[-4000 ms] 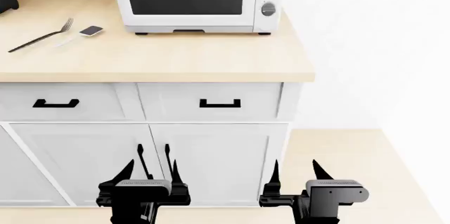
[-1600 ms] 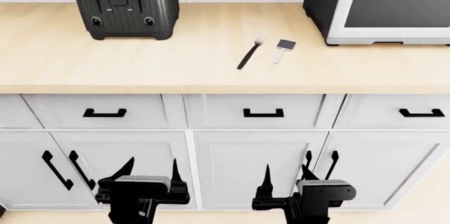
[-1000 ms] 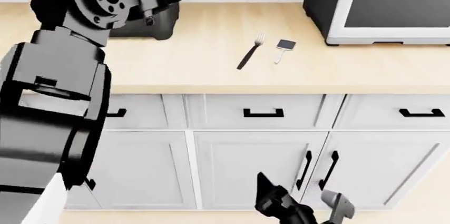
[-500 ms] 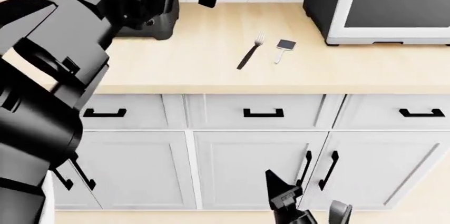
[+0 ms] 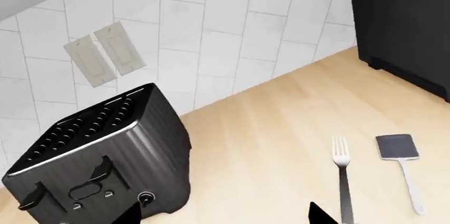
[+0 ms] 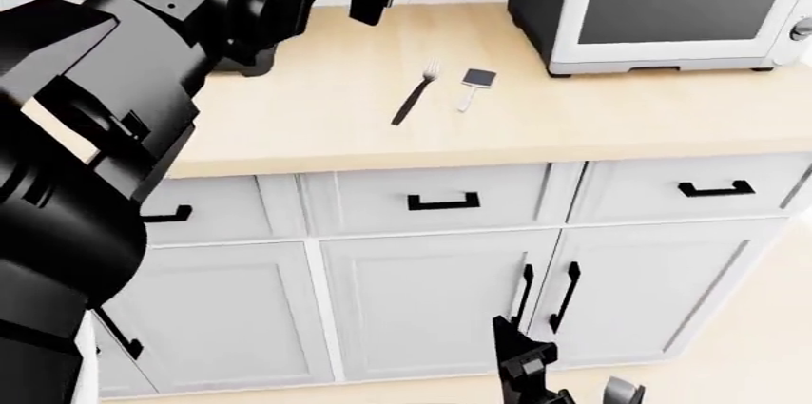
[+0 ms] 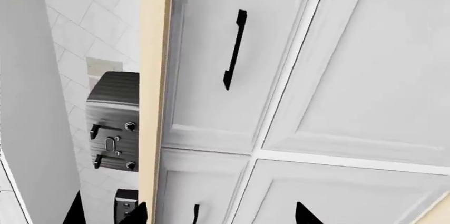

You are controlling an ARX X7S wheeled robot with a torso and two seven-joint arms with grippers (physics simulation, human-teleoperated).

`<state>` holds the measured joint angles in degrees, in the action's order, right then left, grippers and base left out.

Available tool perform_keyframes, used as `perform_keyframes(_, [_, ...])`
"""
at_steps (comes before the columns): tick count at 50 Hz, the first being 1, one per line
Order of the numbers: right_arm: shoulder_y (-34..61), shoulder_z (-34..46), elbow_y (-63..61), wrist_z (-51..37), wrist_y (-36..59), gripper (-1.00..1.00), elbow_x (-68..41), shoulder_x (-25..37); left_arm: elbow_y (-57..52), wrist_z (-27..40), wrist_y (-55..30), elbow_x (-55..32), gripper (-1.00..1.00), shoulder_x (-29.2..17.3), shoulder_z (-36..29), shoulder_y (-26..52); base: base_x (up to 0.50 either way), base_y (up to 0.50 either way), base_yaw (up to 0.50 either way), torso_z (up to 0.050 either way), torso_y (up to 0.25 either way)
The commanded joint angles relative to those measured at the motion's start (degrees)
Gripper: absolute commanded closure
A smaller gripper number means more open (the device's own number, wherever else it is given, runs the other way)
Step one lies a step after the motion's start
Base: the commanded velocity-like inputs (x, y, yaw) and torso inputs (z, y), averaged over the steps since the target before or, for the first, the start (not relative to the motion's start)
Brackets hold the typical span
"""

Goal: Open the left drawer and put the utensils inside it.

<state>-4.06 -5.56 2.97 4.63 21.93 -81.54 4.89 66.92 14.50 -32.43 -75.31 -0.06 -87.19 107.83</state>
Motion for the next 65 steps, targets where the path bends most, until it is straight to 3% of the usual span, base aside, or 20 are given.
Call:
perform_keyframes(1, [0.07,0.45,0.86,-0.66,-0.80,-1.00,-0.85,0.41,-0.06,-0.34,-0.23,0.01,-1.00,0.06,-0.44,-0.01,0.00,0.00,-0.50,0.000,0.000])
perform_keyframes(29, [0.69,2.79,1.87,-0.91,-0.64,-1.00,-2.18,1.86,2.12,-0.32,-0.31,-0.45,-1.00,0.06,-0.05,-0.20,0.00,0.00,-0.50,0.000,0.000])
perform_keyframes(56, [1.03,4.83,2.17,-0.08,-1.13,-1.00,-1.69,2.97,4.13,-1.12,-0.68,0.34,-1.00,0.06,0.63,-0.33,0.41,-0.11,0.00,0.000,0.000])
perform_keyframes(65, [1.25,5.02,2.32,-0.51,-1.08,-1.00,-2.41,3.23,4.68,-1.32,-0.78,0.42,-1.00,0.06,0.89,-0.35,0.06,0.19,0.00,0.000,0.000])
